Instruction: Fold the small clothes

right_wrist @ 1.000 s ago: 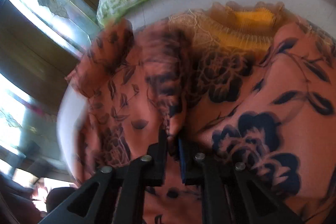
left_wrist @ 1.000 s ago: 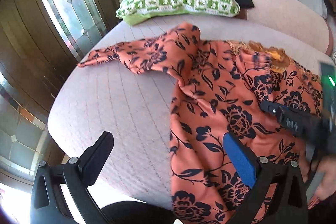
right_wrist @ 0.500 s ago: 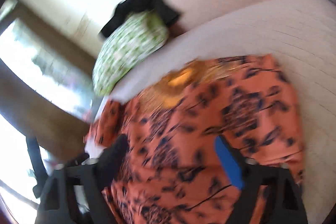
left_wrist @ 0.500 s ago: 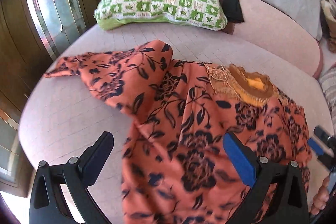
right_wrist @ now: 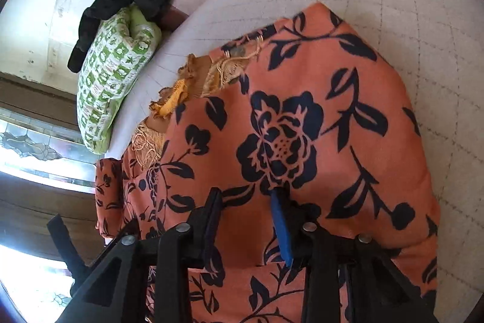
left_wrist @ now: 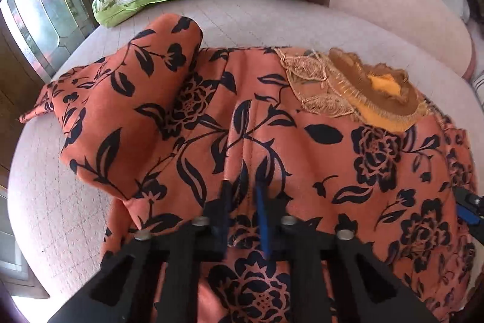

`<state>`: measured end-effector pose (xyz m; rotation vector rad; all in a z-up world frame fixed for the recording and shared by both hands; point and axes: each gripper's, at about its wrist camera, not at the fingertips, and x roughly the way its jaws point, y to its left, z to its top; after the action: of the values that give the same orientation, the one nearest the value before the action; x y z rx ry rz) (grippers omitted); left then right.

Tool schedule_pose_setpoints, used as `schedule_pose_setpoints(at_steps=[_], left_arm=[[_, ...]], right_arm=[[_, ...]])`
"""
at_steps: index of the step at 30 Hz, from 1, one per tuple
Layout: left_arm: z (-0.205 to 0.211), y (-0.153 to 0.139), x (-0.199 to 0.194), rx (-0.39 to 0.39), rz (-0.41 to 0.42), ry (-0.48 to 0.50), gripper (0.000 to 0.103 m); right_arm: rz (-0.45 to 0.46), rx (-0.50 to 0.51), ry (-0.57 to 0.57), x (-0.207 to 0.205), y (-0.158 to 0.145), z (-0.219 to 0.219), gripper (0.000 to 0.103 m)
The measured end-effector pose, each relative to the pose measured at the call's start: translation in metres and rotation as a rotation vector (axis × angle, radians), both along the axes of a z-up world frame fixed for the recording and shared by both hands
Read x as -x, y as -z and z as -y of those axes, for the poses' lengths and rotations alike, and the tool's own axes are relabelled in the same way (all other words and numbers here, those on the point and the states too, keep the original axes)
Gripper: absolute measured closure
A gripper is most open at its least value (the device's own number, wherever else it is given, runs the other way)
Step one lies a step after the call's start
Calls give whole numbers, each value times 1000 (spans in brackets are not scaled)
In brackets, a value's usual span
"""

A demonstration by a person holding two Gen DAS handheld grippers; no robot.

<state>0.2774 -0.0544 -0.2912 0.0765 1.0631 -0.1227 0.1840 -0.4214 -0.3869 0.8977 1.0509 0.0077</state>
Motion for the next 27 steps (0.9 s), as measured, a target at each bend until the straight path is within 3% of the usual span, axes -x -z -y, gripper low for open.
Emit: schedule_pose_setpoints(at_steps=[2, 8, 9, 11, 12, 13, 15, 16, 17, 19, 25, 27], left_arm=[[-8, -8, 1, 84, 8, 29, 99], [-26, -19, 2, 157, 8, 6, 97], [-27, -17, 0, 149, -7, -5, 91], [-26, -11, -6, 161, -58, -25, 27], [-28, -8, -6, 163, -62, -39, 19], [-27, -7, -7, 169, -51, -46, 18], [-19, -5, -6, 172, -44, -7, 19], [-15, -4, -4, 169, -30, 19, 34], [-10, -3, -1, 148, -18, 43, 67], [2, 3, -2, 84, -50, 75, 100], [-8, -19, 5, 119, 61, 66, 103], [-17, -31, 6, 119, 97, 52, 103]], right_arm=[[-7, 4, 1, -2, 2, -3, 64], [-8, 25, 10, -5, 3, -11, 64], [-6, 27, 11, -5, 3, -13, 64], [4, 25, 9, -7, 2, -17, 58], [12, 25, 4, -8, 1, -19, 55], [17, 30, -1, -8, 0, -20, 51], [22, 61, -18, -8, -2, -25, 48], [23, 79, -25, -9, -3, -27, 48], [23, 96, -30, -9, -4, -29, 47], [22, 123, -42, -9, -6, -32, 47], [42, 138, -16, -7, -12, -32, 47], [107, 151, -4, -5, -22, -34, 47]])
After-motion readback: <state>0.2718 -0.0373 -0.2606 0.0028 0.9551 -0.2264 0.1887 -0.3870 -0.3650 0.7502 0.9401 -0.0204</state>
